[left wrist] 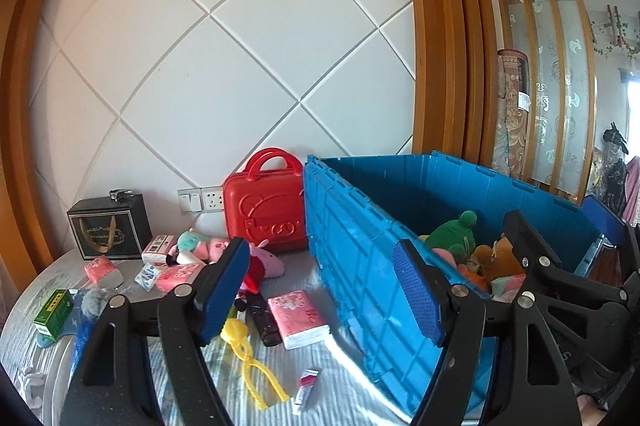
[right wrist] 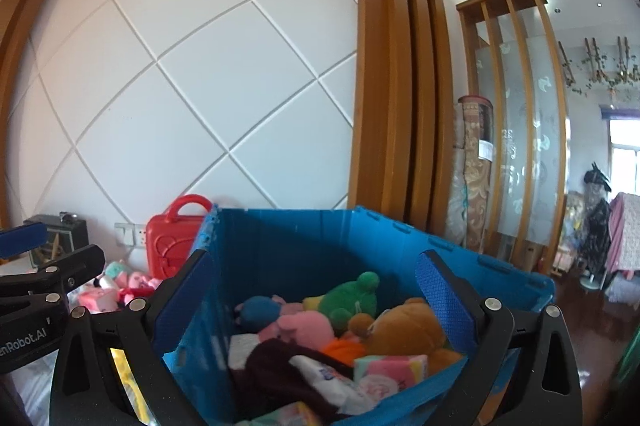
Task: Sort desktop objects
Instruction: 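Withdraw both tools and reach toward the yellow tongs and toothpaste tube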
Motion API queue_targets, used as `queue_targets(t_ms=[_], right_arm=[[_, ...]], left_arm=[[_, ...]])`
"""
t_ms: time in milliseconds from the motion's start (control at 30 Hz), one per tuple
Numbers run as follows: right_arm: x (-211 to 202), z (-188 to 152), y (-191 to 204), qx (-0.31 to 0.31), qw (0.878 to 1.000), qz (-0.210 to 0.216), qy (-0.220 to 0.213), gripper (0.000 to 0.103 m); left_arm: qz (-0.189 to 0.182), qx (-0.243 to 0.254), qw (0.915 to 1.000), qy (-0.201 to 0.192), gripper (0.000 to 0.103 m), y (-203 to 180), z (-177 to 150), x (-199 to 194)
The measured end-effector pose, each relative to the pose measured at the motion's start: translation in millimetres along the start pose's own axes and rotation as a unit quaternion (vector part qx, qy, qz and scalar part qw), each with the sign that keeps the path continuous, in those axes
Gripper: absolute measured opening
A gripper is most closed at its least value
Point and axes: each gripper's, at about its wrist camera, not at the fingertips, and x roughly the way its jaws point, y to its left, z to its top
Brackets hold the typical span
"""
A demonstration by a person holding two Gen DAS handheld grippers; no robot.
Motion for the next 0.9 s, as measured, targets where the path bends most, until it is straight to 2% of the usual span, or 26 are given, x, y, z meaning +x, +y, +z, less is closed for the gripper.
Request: queue_targets(t_ms=[233,433,700,900], right_arm=[[-33,-15,82,-0.005,0.999,-0.023,0.028,0.102],[-46,-43,133,-0.004,0.997,-0.035,0.071,0.090],[-18,-93,172,0.004,0.987,-0.014,0.160,0.080],[26,-136,183,0.023,0.972,0.008,0.235,0.069]], left_arm=[[-0.020,0.017,0.9989,0.038,0.074,75,-27,-7],[-0.032,0.027,0.9954,0.086,0.074,116,-55,1],[-0.029,0.031,0.9856,0.164,0.074,149,-102,48],[-0.010,0.024,0.9738,0.226,0.074,164,-139,97]])
